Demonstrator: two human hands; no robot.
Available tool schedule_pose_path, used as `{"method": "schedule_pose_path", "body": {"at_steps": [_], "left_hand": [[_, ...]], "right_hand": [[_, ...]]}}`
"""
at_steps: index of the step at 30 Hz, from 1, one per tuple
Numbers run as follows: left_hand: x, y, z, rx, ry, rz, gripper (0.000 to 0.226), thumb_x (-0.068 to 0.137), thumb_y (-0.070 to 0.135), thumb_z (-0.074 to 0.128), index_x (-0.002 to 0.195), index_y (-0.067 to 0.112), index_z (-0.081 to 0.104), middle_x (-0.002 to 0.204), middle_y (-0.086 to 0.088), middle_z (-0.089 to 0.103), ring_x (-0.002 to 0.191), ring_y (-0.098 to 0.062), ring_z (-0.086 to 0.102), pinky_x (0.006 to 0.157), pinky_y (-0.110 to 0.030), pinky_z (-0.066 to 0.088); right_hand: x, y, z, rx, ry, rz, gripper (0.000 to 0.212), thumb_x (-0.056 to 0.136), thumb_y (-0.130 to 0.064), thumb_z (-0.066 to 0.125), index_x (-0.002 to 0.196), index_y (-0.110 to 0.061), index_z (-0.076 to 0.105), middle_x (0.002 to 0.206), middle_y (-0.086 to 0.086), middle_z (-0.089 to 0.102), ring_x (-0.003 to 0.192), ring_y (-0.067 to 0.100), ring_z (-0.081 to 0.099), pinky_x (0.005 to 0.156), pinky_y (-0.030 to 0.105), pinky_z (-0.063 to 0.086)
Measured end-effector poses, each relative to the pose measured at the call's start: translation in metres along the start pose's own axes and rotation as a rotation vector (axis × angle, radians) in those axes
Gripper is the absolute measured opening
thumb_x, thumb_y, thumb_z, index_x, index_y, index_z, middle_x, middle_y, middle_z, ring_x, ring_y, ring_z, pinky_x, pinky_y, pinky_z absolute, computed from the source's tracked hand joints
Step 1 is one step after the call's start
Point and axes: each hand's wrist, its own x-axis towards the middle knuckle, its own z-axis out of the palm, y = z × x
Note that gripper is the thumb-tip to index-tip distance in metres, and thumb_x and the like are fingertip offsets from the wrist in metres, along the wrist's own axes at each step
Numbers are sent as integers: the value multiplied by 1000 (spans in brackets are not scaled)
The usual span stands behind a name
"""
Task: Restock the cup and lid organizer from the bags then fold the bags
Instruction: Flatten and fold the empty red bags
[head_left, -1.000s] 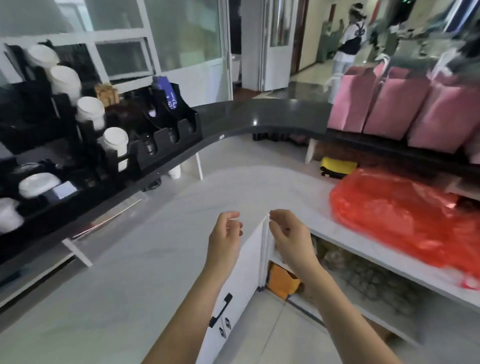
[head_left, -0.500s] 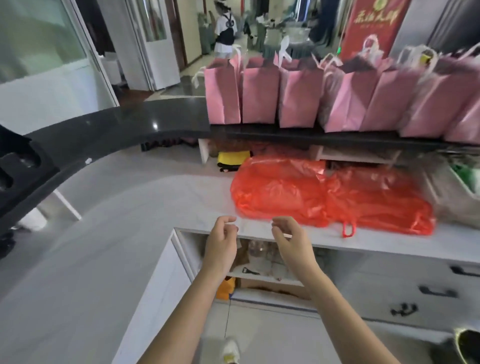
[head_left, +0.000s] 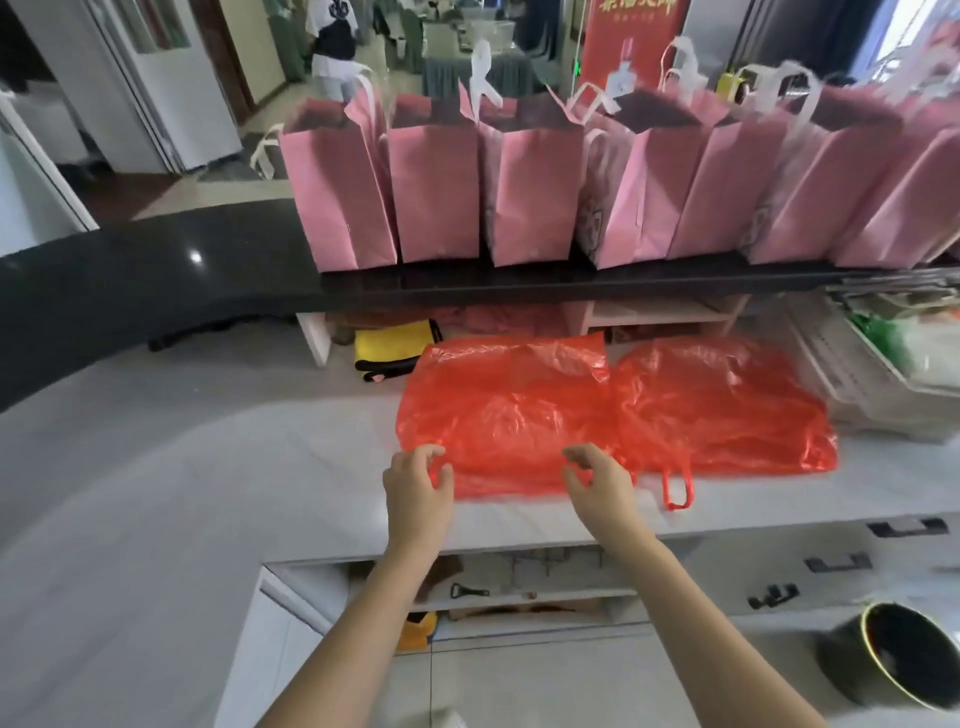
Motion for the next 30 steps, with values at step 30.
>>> {"method": "schedule_pose_path", "body": {"at_steps": [30], "left_hand": [[91, -85, 49, 453, -32, -234, 20, 100, 13, 53, 116, 17, 66, 112, -2, 68, 103, -28, 65, 81, -43, 52]], "right_hand": [[133, 74, 41, -521, -139, -301, 34, 95, -40, 43, 95, -29, 75, 86, -8, 71, 96, 26, 62, 85, 42, 42]]}}
